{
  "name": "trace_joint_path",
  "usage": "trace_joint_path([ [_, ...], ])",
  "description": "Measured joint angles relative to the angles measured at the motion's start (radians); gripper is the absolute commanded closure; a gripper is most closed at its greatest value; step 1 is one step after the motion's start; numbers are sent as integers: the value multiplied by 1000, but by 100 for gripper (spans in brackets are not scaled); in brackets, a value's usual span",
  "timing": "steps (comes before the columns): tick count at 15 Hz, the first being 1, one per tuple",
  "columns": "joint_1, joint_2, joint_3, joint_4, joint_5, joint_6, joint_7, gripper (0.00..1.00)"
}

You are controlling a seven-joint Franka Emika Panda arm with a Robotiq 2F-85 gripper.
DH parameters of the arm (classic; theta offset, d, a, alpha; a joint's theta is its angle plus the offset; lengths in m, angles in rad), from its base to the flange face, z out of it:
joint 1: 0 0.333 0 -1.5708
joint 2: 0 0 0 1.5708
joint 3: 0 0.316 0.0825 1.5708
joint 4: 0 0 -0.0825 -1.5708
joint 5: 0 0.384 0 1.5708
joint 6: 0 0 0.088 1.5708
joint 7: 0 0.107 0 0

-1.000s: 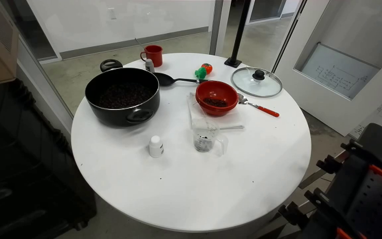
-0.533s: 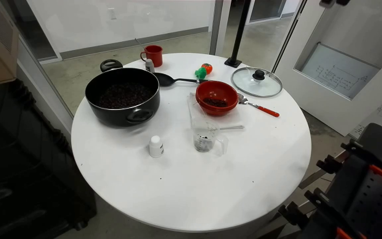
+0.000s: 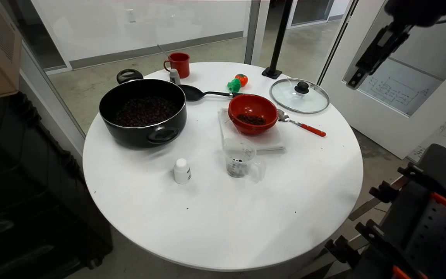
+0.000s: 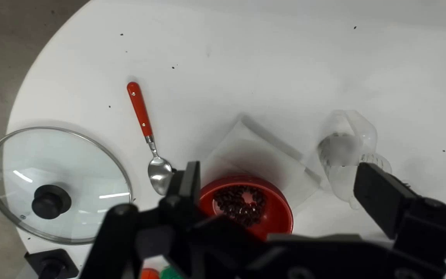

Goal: Pour the beans from the jar into the red bowl

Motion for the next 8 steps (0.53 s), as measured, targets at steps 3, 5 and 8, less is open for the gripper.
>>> trace_joint_path([
  [3,29,134,14,1,3,105,-11,0],
  [5,35,223,47,1,5,175,-4,0],
  [8,36,340,111,4,10,295,26,0],
])
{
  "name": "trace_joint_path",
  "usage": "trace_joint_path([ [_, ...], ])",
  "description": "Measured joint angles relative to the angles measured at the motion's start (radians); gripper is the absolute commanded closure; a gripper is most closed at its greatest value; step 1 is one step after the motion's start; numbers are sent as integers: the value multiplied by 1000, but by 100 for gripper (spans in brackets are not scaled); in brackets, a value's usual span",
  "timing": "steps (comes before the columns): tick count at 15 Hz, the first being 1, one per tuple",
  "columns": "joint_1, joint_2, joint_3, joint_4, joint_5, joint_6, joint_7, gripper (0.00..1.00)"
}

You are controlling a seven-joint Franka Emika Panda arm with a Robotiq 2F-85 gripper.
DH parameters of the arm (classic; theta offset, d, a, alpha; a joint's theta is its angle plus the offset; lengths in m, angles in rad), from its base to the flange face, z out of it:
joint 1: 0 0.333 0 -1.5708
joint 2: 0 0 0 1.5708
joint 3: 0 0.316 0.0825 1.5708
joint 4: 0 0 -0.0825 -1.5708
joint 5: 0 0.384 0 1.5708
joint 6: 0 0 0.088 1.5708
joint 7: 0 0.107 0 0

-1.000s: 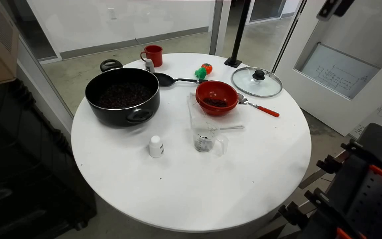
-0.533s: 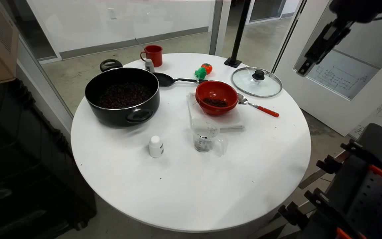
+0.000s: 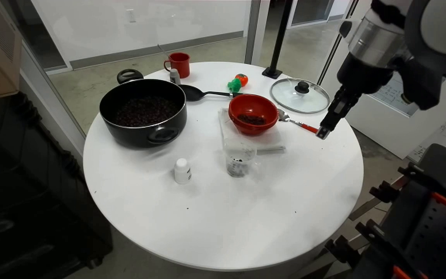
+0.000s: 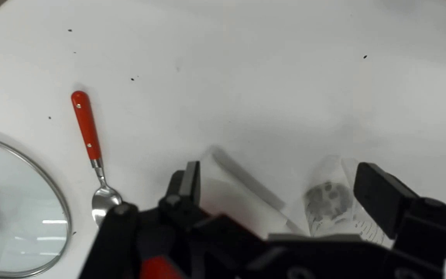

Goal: Pour the beans from the jar into the red bowl

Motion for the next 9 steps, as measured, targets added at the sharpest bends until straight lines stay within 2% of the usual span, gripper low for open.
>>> trace_joint_path([
  [5,-10,127,88,11,-3,132,63,0],
  [7,-42,158,138,15,-3,150,84,0],
  [9,-50,168,146,20,-11,150,89,0],
])
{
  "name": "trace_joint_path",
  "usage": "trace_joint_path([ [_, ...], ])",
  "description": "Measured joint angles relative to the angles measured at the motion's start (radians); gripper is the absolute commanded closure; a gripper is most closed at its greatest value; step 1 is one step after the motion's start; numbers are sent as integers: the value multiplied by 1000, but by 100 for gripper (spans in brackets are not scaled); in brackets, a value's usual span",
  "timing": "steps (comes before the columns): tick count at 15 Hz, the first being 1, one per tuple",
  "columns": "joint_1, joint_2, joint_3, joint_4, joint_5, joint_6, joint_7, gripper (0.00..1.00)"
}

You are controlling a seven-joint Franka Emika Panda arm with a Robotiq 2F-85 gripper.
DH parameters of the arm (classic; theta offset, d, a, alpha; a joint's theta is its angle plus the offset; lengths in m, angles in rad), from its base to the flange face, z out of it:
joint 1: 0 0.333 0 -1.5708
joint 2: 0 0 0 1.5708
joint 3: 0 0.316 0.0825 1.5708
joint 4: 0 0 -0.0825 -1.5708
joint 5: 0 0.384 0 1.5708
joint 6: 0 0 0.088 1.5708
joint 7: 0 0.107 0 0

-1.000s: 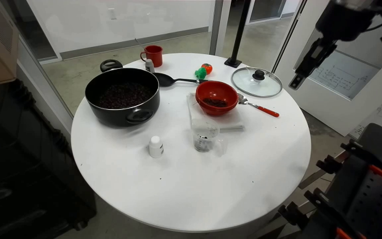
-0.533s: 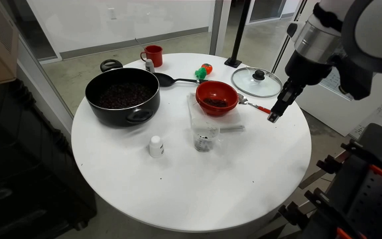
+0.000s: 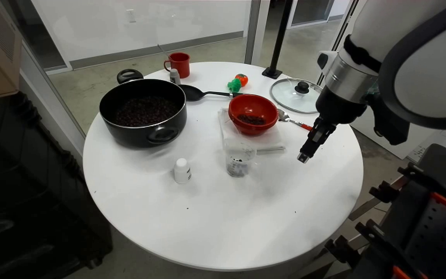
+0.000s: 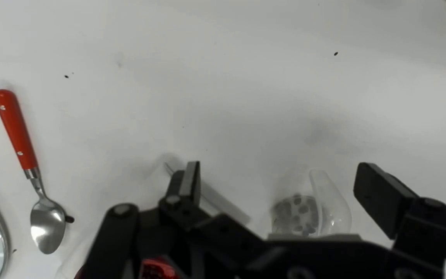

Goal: Pour the beans from the jar into the red bowl

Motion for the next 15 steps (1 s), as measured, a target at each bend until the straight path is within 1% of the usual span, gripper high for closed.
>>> trace_joint_path([
  [4,0,0,-4,3,-2,0,0,0],
  [6,5,1,-25,3,-12,0,0,0],
  [8,-5,5,-35,4,-15,0,0,0],
  [12,-48,14,-11,15,-15,-2,0,0],
  [15,-53,20,-3,29,-15,-7,1,0],
])
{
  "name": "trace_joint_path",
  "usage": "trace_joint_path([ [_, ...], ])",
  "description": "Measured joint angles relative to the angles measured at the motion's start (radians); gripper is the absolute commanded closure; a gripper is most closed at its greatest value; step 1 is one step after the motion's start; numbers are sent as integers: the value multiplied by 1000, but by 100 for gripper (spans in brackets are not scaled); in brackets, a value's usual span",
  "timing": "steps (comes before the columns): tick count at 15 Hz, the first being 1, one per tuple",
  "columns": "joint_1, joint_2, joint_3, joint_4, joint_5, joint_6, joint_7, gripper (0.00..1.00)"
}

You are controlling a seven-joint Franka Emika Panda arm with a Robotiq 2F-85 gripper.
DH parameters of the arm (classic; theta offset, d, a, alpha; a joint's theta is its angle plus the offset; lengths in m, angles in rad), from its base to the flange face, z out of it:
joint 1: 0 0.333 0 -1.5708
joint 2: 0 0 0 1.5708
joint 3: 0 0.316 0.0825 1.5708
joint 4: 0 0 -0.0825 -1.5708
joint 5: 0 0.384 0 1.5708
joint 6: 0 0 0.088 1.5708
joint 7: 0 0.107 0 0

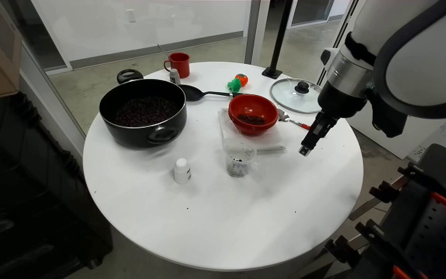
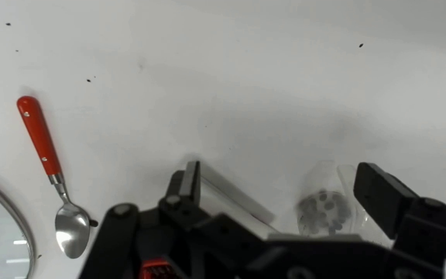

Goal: Pour the beans from the jar into the red bowl

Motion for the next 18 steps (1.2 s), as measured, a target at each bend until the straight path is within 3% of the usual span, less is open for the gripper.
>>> trace_joint_path([
  [3,43,19,-10,28,-1,-11,15,0],
  [11,276,126,-78,164,-4,-41,133,0],
  [18,306,231,-104,255,-4,-82,174,0],
])
